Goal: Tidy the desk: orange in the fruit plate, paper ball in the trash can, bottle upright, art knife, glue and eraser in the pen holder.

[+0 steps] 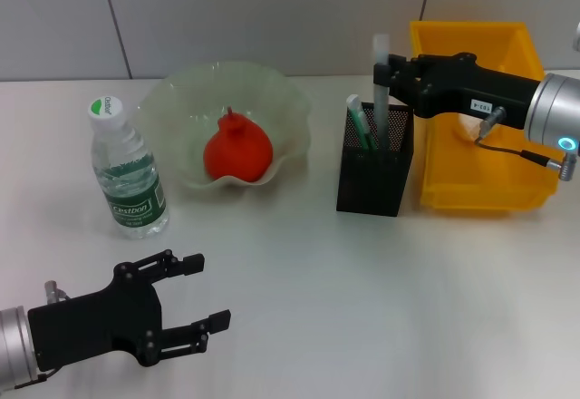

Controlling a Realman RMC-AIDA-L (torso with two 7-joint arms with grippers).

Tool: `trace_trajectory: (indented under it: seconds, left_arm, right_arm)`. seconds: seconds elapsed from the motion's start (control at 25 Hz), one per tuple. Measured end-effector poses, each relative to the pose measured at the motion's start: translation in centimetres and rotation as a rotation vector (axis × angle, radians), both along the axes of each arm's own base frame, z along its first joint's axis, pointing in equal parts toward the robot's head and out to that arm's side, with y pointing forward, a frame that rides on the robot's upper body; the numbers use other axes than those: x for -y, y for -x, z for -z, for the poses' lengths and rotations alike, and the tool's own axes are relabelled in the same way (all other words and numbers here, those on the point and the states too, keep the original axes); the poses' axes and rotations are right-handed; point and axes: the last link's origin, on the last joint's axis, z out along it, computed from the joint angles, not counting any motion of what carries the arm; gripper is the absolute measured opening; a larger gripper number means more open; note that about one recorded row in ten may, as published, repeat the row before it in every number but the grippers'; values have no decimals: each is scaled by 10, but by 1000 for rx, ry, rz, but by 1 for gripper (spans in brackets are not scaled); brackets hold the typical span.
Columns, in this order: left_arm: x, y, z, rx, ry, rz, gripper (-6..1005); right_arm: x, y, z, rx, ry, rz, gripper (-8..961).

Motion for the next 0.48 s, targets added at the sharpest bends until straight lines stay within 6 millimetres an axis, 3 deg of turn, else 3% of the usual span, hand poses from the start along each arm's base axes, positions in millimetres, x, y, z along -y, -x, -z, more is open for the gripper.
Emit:
trace_trajectory:
  seconds: [0.32, 0.48]
  left_arm:
    - [1, 0, 0, 0, 0, -2, 813]
    - [1, 1, 0, 1, 0, -3, 813]
  right_arm:
    - [1, -4, -3, -13, -24, 8, 368]
    - [3, -4, -19, -128, -132, -10, 442]
